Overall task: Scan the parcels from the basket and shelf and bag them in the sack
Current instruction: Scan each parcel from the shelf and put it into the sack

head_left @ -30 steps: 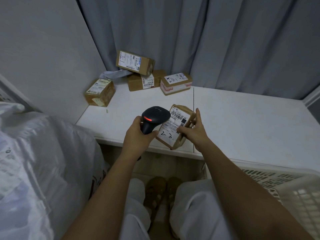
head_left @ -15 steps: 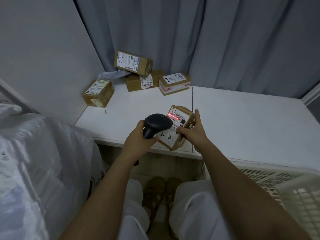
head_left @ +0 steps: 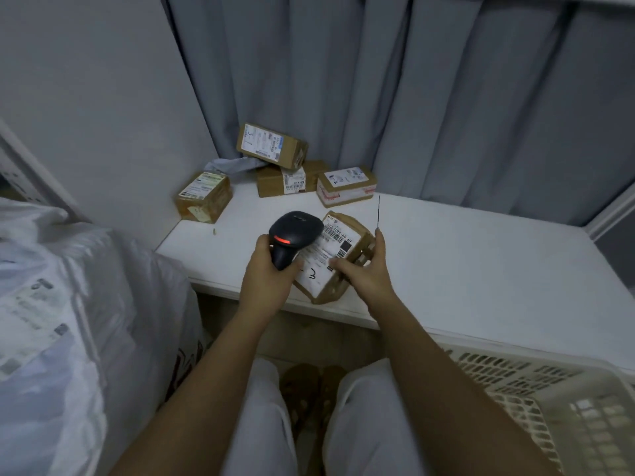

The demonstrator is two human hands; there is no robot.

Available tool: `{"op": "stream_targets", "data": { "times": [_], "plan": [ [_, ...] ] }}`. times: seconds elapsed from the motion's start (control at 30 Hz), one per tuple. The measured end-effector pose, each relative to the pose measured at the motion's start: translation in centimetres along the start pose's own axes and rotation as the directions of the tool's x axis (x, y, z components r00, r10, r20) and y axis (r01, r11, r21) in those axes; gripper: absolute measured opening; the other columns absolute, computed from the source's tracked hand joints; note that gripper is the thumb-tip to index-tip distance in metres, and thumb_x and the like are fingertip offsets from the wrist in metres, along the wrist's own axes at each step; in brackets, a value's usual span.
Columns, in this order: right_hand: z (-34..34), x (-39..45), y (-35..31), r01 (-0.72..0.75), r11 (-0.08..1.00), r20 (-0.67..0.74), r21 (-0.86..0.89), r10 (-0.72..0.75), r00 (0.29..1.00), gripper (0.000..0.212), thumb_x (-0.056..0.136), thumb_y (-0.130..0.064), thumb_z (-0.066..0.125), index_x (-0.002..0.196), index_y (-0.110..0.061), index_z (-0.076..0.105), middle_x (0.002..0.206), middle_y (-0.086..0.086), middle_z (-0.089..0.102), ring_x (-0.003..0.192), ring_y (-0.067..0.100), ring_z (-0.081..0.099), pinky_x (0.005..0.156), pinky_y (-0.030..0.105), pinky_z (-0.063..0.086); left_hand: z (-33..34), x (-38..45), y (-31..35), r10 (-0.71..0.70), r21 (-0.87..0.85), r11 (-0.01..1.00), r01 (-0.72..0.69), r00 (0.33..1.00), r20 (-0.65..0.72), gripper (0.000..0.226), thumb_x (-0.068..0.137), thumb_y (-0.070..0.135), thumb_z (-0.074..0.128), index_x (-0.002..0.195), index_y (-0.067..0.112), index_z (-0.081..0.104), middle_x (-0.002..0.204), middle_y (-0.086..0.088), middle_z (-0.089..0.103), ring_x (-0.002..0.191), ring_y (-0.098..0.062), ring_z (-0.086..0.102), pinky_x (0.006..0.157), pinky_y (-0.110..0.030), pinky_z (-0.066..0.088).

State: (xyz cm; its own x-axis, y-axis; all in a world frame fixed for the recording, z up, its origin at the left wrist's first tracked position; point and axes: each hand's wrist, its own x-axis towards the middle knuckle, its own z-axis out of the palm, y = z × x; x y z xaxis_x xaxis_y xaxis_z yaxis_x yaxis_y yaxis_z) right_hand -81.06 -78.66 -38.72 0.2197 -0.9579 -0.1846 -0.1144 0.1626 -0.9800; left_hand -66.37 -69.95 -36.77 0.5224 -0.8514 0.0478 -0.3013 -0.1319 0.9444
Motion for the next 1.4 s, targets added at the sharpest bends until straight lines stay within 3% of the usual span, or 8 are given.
{"op": "stream_targets", "data": {
  "times": [0.17, 0.27, 0.57, 0.7, 0.87, 1.0, 1.17, 1.4],
  "plan": [
    [3.0, -5.4, -4.5, 0.146, 0.982, -0.005, 0.117, -0.146, 0.989, 0.1, 0.078, -0.007, 0.077, 0.152, -0.032, 0.014, 0.116, -0.022, 0.054, 0.116, 0.01, 0.054, 0.095, 0.03, 0.049, -4.7, -4.4, 4.7, 0.08, -0.12, 0.987, -0.104, 0.979, -0.19, 0.04, 0.085, 0.02, 0.069, 0.115, 0.031, 0.045, 0.096, 0.015, 0.057, 0.087, -0.01, 0.058, 0.07, -0.028, 0.048],
    [5.0, -8.8, -8.2, 0.21, 0.951, 0.02, 0.227, -0.221, 0.975, 0.098, 0.076, -0.012, 0.079, 0.15, -0.036, 0.019, 0.127, -0.005, 0.058, 0.114, 0.015, 0.06, 0.096, 0.042, 0.053, -8.8, -8.1, 7.9, 0.106, -0.166, 0.974, -0.155, 0.956, -0.274, 0.045, 0.084, 0.023, 0.071, 0.118, 0.037, 0.044, 0.099, 0.016, 0.058, 0.09, -0.014, 0.06, 0.067, -0.04, 0.053],
    [16.2, -20.3, -17.7, 0.289, 0.907, 0.372, 0.307, -0.394, 0.84, 0.094, 0.079, -0.019, 0.077, 0.149, -0.04, 0.018, 0.135, 0.001, 0.054, 0.115, 0.017, 0.06, 0.092, 0.045, 0.055, -23.5, -20.5, 12.5, 0.149, -0.184, 0.936, -0.301, 0.81, -0.568, 0.039, 0.083, 0.014, 0.072, 0.112, 0.029, 0.051, 0.098, 0.009, 0.063, 0.085, -0.011, 0.064, 0.062, -0.022, 0.054],
    [21.5, -24.5, -17.9, 0.41, 0.903, 0.586, 0.132, -0.404, 0.702, 0.099, 0.072, -0.03, 0.082, 0.146, -0.038, 0.018, 0.133, -0.001, 0.052, 0.117, 0.019, 0.056, 0.096, 0.048, 0.052, -29.9, -25.5, 11.6, 0.105, -0.142, 0.949, -0.281, 0.707, -0.699, 0.039, 0.081, 0.02, 0.076, 0.111, 0.031, 0.053, 0.103, 0.006, 0.066, 0.093, -0.015, 0.066, 0.08, -0.036, 0.056],
    [25.9, -28.6, -13.3, 0.737, 0.625, 0.789, -0.257, -0.305, 0.533, 0.102, 0.065, -0.046, 0.084, 0.141, -0.037, 0.016, 0.128, 0.002, 0.03, 0.108, 0.021, 0.048, 0.092, 0.035, 0.046, -34.5, -30.9, 8.3, 0.058, -0.037, 0.989, -0.144, 0.599, -0.799, 0.035, 0.079, 0.021, 0.076, 0.099, 0.037, 0.052, 0.102, 0.007, 0.066, 0.094, -0.016, 0.065, 0.084, -0.046, 0.055],
    [28.6, -30.3, -9.7, 0.655, 0.679, 0.763, -0.333, -0.214, 0.61, 0.102, 0.067, -0.057, 0.08, 0.141, -0.03, 0.015, 0.135, 0.001, 0.023, 0.113, 0.021, 0.047, 0.089, 0.032, 0.04, -35.9, -32.7, 4.8, 0.041, 0.043, 0.999, -0.01, 0.566, -0.824, 0.036, 0.077, 0.02, 0.078, 0.101, 0.025, 0.051, 0.098, 0.006, 0.061, 0.09, -0.014, 0.059, 0.067, -0.026, 0.048],
    [30.0, -30.4, -6.0, 0.631, 0.63, 0.721, -0.454, -0.156, 0.675, 0.091, 0.066, -0.067, 0.075, 0.13, -0.023, 0.026, 0.13, 0.007, 0.03, 0.112, 0.029, 0.05, 0.084, 0.031, 0.04, -35.7, -32.0, 0.5, -0.095, 0.021, 0.983, 0.185, 0.598, -0.796, 0.052, 0.064, 0.035, 0.086, 0.101, 0.023, 0.052, 0.107, -0.002, 0.059, 0.096, -0.021, 0.059, 0.082, -0.043, 0.05],
    [29.7, -28.0, -5.5, 0.86, 0.318, 0.831, -0.399, -0.27, 0.486, 0.031, 0.087, -0.037, 0.069, 0.113, -0.02, 0.065, 0.112, 0.0, 0.05, 0.103, 0.019, 0.055, 0.079, 0.029, 0.043, -35.1, -30.9, -1.2, -0.173, -0.088, 0.981, 0.17, 0.589, -0.789, 0.036, 0.077, 0.01, 0.069, 0.102, 0.03, 0.053, 0.087, 0.01, 0.063, 0.082, -0.007, 0.061, 0.068, -0.028, 0.047]
  ]
}}
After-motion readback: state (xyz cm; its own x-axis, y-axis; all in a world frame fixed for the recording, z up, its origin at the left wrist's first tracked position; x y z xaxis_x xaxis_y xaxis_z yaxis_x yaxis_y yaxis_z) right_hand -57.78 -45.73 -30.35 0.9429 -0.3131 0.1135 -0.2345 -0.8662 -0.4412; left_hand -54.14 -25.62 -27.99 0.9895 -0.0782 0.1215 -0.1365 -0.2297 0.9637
